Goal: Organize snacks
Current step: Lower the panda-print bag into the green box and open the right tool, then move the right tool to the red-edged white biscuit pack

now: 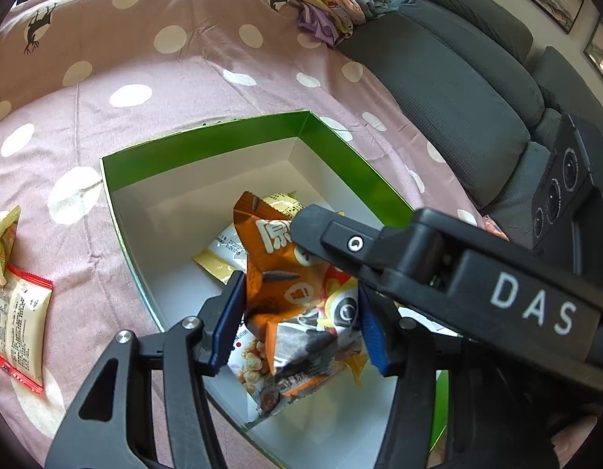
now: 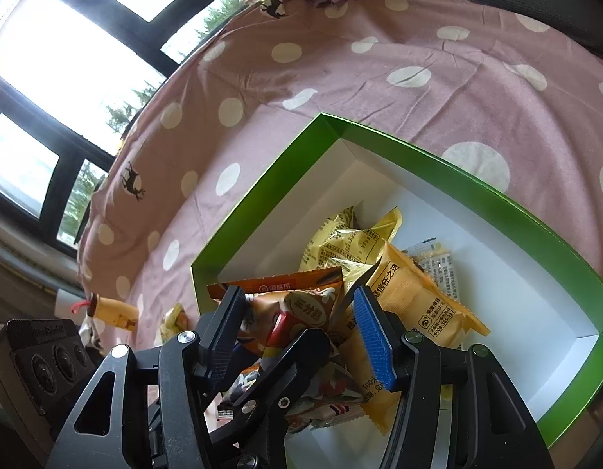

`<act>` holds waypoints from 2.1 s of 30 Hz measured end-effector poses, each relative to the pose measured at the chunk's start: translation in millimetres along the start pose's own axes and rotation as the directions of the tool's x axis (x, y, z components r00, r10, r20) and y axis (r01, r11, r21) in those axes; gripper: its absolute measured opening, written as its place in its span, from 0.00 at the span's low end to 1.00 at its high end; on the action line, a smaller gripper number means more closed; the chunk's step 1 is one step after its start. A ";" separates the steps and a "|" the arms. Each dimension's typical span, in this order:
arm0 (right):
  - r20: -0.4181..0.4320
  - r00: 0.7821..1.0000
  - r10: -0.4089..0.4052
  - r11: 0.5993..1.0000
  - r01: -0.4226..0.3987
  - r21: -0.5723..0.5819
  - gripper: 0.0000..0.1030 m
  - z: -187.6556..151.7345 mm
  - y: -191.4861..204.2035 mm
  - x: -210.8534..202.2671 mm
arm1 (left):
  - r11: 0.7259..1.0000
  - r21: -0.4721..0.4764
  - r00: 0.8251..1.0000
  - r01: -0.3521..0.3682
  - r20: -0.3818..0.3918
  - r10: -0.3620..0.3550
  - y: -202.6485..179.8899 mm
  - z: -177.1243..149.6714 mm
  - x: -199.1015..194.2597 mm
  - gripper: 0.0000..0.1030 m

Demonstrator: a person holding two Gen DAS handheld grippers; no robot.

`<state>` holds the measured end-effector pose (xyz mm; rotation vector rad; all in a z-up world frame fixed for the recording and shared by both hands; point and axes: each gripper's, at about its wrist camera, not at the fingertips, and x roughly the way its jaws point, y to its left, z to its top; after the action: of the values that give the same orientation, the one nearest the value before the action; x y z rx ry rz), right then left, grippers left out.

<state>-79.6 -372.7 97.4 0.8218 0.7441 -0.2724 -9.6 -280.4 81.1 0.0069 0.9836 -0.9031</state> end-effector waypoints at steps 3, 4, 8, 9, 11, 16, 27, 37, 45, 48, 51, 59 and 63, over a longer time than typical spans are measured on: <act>0.007 1.000 -0.021 1.000 0.021 -0.002 0.58 0.1 0.1 -0.2 | 1.000 0.009 1.000 -0.015 -0.009 0.015 -1.2 -2.4 -5.2 0.55; 0.010 0.999 -0.036 0.999 0.036 -0.002 0.58 -0.1 0.0 -0.2 | 1.000 0.006 1.000 -0.017 -0.008 0.017 -0.1 -3.9 -8.9 0.58; 0.023 0.997 -0.073 0.997 0.073 0.012 0.58 0.0 -2.1 -1.5 | 1.000 -0.017 1.000 0.023 0.013 -0.023 5.8 -6.4 -29.9 0.65; 0.022 0.997 -0.068 0.998 0.068 0.015 0.58 0.0 -3.1 -1.7 | 1.000 -0.016 1.000 0.019 0.025 -0.019 6.6 -7.2 -37.6 0.66; 0.029 0.997 -0.070 0.997 0.069 0.022 0.58 0.3 -4.0 -3.7 | 1.000 -0.017 0.998 0.007 0.059 -0.006 9.8 -9.9 -55.7 0.74; 0.089 0.989 -0.116 0.993 0.115 0.010 0.58 0.1 1.6 -14.2 | 0.997 -0.046 0.991 -0.056 0.117 0.061 27.1 -23.6 -99.1 0.86; 0.167 0.982 -0.090 0.991 0.104 -0.080 0.62 -6.9 30.4 -35.2 | 0.870 -0.425 0.905 -0.251 0.216 0.367 120.0 -73.3 -191.2 0.99; 0.171 0.981 -0.088 0.972 0.122 -0.202 0.83 -28.7 77.6 -29.7 | 0.673 -0.682 0.845 -0.285 0.153 0.513 199.5 -132.4 -228.9 0.99; 0.073 0.994 -0.078 0.933 0.099 -0.346 0.84 -57.1 120.0 4.4 | 0.607 -0.710 0.833 -0.357 0.052 0.551 234.8 -152.6 -234.7 0.98; 0.010 0.997 -0.076 0.916 0.073 -0.395 0.84 -70.7 135.4 23.7 | 0.593 -0.716 0.846 -0.368 0.007 0.533 242.8 -156.0 -226.6 0.94; -0.085 0.994 -0.063 0.910 0.022 -0.413 0.84 -84.9 147.6 48.7 | 0.597 -0.706 0.849 -0.381 -0.011 0.529 243.5 -155.6 -223.3 0.90; -0.170 0.964 -0.205 0.881 0.106 -0.462 0.84 -126.0 180.6 119.6 | 0.613 -0.658 0.827 -0.438 -0.029 0.561 237.0 -153.0 -220.1 0.79; -0.187 0.953 -0.238 0.868 0.122 -0.482 0.84 -134.4 188.9 144.9 | 0.623 -0.653 0.835 -0.430 -0.024 0.550 236.8 -153.1 -220.6 0.79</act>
<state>51.1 -138.8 43.1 0.3250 1.0698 -0.1502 -13.9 77.0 61.0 -0.3664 1.0053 -0.0151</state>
